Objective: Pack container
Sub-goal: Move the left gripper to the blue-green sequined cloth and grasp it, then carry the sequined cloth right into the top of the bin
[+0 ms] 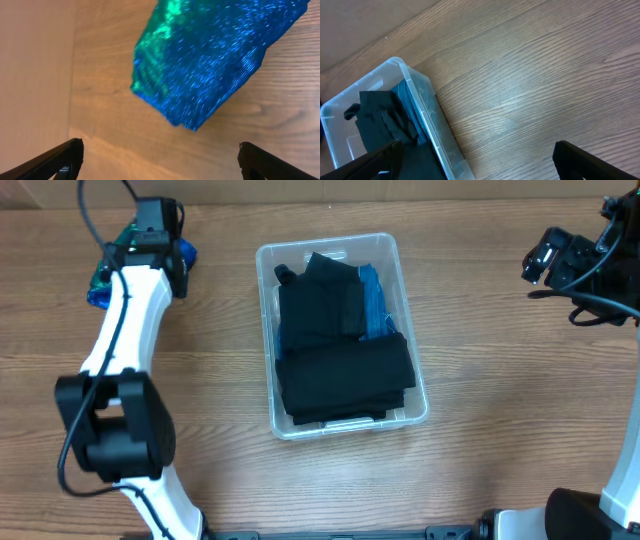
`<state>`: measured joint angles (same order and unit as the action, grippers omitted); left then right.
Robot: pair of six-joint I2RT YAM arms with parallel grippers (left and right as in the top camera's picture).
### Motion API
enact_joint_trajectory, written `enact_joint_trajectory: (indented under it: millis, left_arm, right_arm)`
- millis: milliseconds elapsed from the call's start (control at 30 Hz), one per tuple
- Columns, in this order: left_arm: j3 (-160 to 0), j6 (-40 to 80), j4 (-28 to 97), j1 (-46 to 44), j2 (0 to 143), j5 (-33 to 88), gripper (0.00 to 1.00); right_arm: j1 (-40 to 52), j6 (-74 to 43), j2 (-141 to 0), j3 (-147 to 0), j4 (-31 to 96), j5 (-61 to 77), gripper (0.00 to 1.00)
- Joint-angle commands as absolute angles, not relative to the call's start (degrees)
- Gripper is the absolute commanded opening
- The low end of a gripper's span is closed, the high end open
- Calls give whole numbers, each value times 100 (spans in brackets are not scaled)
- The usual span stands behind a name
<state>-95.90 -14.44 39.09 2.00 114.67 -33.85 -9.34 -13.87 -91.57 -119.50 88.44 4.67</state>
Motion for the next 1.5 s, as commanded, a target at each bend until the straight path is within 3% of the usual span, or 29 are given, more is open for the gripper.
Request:
enact_joint_trajectory:
  millis: [0,1200,1467]
  left_arm:
    - [-9664,-2303,3658,178,11924,-3301,100]
    - [-9657,-4128,1177,486,14064,-4300,100]
    - [-9657,-4143,978,528,14252,-4637,54]
  right_arm:
    - [-941,-1345,-9067,-11994,8807,460,100]
    - [-939,-1345,-9067,-11994,8799,462,100]
    - [-939,-1345,-9067,-11994,8840,462,100]
